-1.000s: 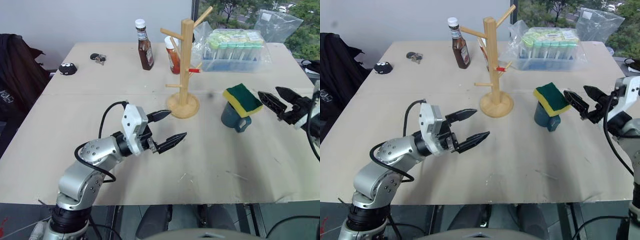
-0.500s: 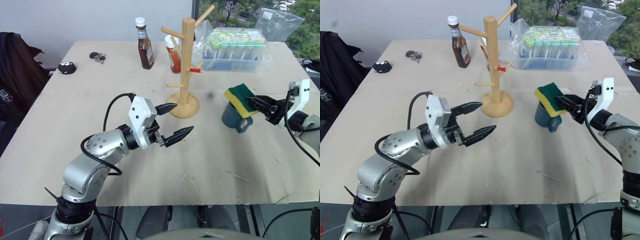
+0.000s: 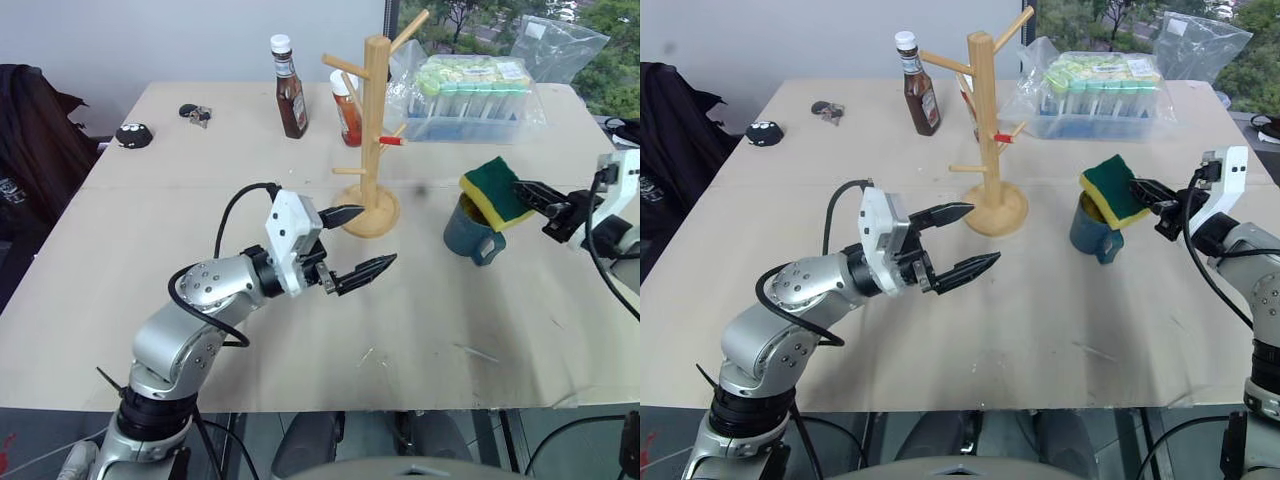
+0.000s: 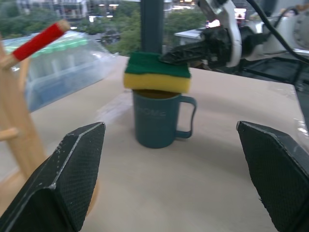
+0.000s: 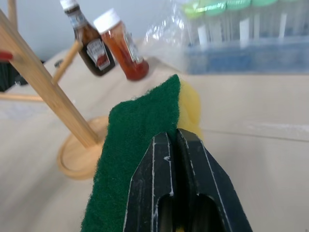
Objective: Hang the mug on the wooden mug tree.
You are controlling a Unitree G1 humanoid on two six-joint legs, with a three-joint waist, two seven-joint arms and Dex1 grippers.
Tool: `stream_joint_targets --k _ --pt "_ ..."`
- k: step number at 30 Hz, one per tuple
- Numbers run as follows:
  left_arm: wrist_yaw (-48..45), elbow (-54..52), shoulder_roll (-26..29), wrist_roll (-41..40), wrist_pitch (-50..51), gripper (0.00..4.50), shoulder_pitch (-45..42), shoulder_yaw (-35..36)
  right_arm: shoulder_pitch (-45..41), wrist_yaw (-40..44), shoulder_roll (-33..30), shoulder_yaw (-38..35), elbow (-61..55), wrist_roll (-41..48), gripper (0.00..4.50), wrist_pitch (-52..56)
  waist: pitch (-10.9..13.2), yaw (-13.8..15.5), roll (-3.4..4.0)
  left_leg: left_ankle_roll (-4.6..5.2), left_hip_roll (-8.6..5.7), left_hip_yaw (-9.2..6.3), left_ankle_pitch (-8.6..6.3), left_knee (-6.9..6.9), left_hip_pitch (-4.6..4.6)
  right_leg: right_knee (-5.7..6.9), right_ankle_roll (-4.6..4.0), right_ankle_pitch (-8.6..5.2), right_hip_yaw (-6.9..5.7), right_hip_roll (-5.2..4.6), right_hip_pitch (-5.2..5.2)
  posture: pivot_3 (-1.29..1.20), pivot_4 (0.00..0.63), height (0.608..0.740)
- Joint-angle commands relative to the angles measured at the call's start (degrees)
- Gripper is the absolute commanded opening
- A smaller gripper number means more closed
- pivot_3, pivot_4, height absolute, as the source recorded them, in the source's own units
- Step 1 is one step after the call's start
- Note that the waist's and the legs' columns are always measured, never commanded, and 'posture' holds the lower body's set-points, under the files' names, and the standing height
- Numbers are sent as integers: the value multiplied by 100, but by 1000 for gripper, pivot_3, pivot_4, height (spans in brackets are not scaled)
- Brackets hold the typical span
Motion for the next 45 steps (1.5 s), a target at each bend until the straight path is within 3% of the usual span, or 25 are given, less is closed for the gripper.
stream_joint_targets --k 1,7,13,22,26,28,31,37,41,45 --pt "-141 -38 -5 -72 -7 4500 -158 -73 53 -82 -51 -461 -342 261 49 6 0 -3 0 0 0 1 0 0 0 0 0 0 0 0 0 0 150 740" --pt "-461 207 -176 -113 149 4500 -599 -514 801 -208 -233 -1449 -425 432 49 8 0 61 1 1 -5 -11 0 2 -5 0 0 0 -9 0 4 0 150 740" --pt "-560 661 -577 -69 246 4500 -1125 -825 1695 -308 -117 -1993 -151 193 49 -167 -1 -17 2 6 -4 2 -3 4 1 5 2 1 1 1 5 0 150 740" --pt "-830 954 -685 159 103 4500 -1376 -952 2547 -148 62 -1692 400 -978 49 -1100 -5 -41 9 21 -1 26 -10 8 16 22 3 0 23 7 5 0 150 740" --pt "-892 980 -653 227 94 4500 -1381 -919 2620 -179 101 -1850 334 -1209 1219 -1442 -6 -44 9 21 -1 29 -10 11 21 28 4 0 28 9 6 0 150 740" --pt "-909 972 -608 253 109 4500 -1349 -887 2705 -218 106 -1867 118 -1336 2334 -1593 -6 -40 10 16 -1 27 -8 11 21 30 3 0 28 10 6 0 150 740" --pt "-956 971 -481 318 90 4500 -1287 -859 2917 -263 196 -1711 -695 -1186 3607 -1430 -6 -38 11 6 0 22 -2 9 20 32 3 0 26 10 5 0 150 740" --pt "-1003 983 -317 366 84 4500 -1217 -756 3114 -881 649 -913 -2552 -465 3607 -566 -7 -59 12 7 4 14 -3 9 20 33 3 -1 23 10 5 0 150 740" --pt "-966 924 -45 628 142 4500 -1166 -829 2741 -1939 1185 431 -3054 -1103 3607 -188 -7 -44 10 6 0 12 -2 14 17 32 3 -1 20 9 5 0 150 740" --pt "-740 903 168 1025 251 4500 -1269 -911 2521 -2591 1641 1064 -3025 -1684 3607 -112 -6 -14 12 -1 -2 6 1 14 16 34 2 -1 18 10 2 0 150 740"
